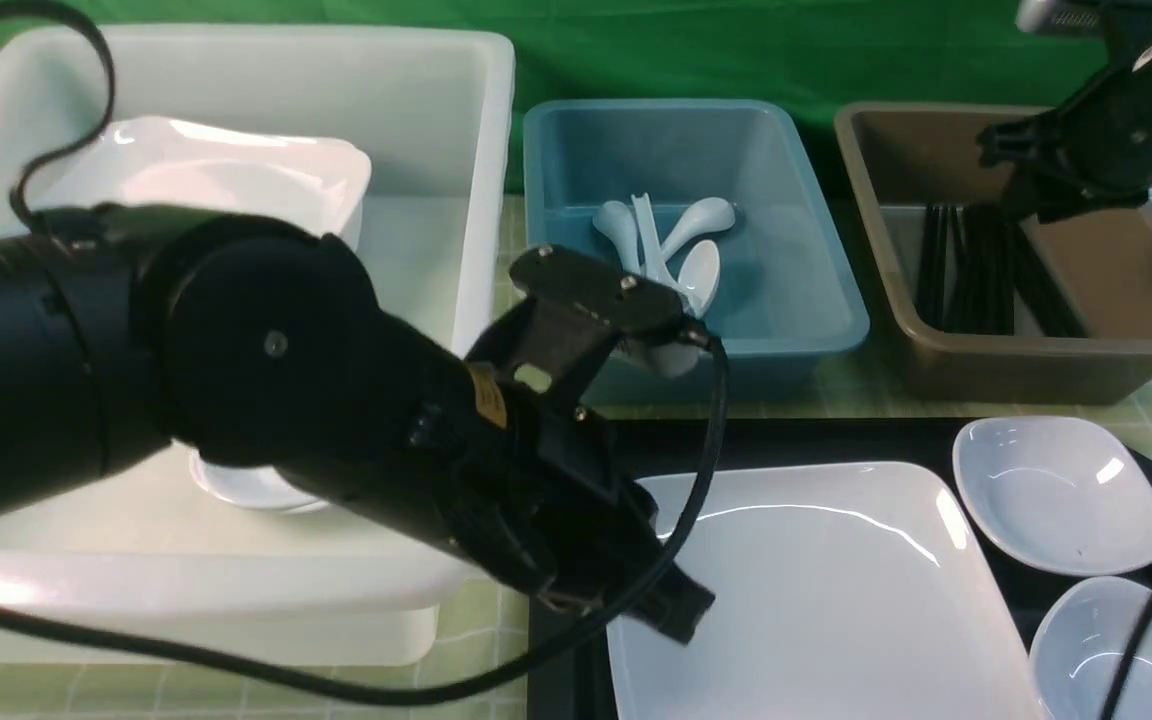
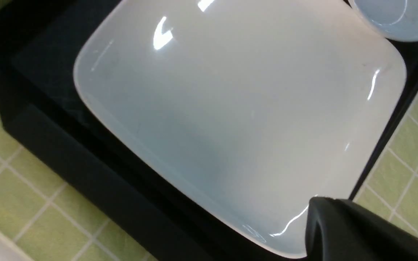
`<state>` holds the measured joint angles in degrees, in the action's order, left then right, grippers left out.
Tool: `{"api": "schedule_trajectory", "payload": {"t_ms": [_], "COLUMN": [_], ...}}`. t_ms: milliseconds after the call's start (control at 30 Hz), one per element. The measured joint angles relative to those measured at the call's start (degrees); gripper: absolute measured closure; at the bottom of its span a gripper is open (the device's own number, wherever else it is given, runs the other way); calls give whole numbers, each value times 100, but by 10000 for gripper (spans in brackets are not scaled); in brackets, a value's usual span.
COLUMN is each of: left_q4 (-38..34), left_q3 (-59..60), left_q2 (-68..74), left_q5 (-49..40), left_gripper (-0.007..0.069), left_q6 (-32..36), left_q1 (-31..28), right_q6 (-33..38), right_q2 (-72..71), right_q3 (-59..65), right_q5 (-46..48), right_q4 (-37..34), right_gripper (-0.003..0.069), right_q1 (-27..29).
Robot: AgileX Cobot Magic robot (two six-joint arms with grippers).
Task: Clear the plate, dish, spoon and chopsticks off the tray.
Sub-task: Use the right arm to grab a small plate from the dinner plate
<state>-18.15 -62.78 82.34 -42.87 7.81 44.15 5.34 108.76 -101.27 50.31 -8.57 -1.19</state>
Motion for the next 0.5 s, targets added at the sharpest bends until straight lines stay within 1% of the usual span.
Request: {"api": "schedule_trajectory", "payload": {"t_ms": [33,67,100,167,233,300,333,400,500], "left_q4": [253,294,587,691,720,726,734,746,838], "left_q3": [-175,-210,-563,-874,-1361,-1631,-1853,-2001,-2300], "left_q2": [72,86,264,451,839,1048,1287,1488,2043], "left_q5": [-115,-141,-445,-646,-972,-1121,-1208,-1214,-1195], "left_gripper": [622,622,622,622,622,622,622,622,608], "left_q6": [-300,-399,-781,-991,-1171,-1211,-1177,-1086,-715], "left_q1": [0,0,-43,-118,-310,-395,-473,-498,-515], "right_q6": [90,109,261,397,747,920,1140,1254,1446], "right_q2": [-233,-333,-823,-1173,-1954,-2263,-2763,-3068,-4154], "right_q3": [8,14,212,396,1100,1508,2093,2467,3796], "right_q5": [276,365,617,705,837,881,912,900,608], "right_q4": [-73,-92,-291,-463,-855,-1010,-1168,-1255,-1397], "right_gripper": [585,590,619,627,631,631,631,631,632], "right_q1": [0,0,-6,-17,-93,-184,-377,-524,-1132]}}
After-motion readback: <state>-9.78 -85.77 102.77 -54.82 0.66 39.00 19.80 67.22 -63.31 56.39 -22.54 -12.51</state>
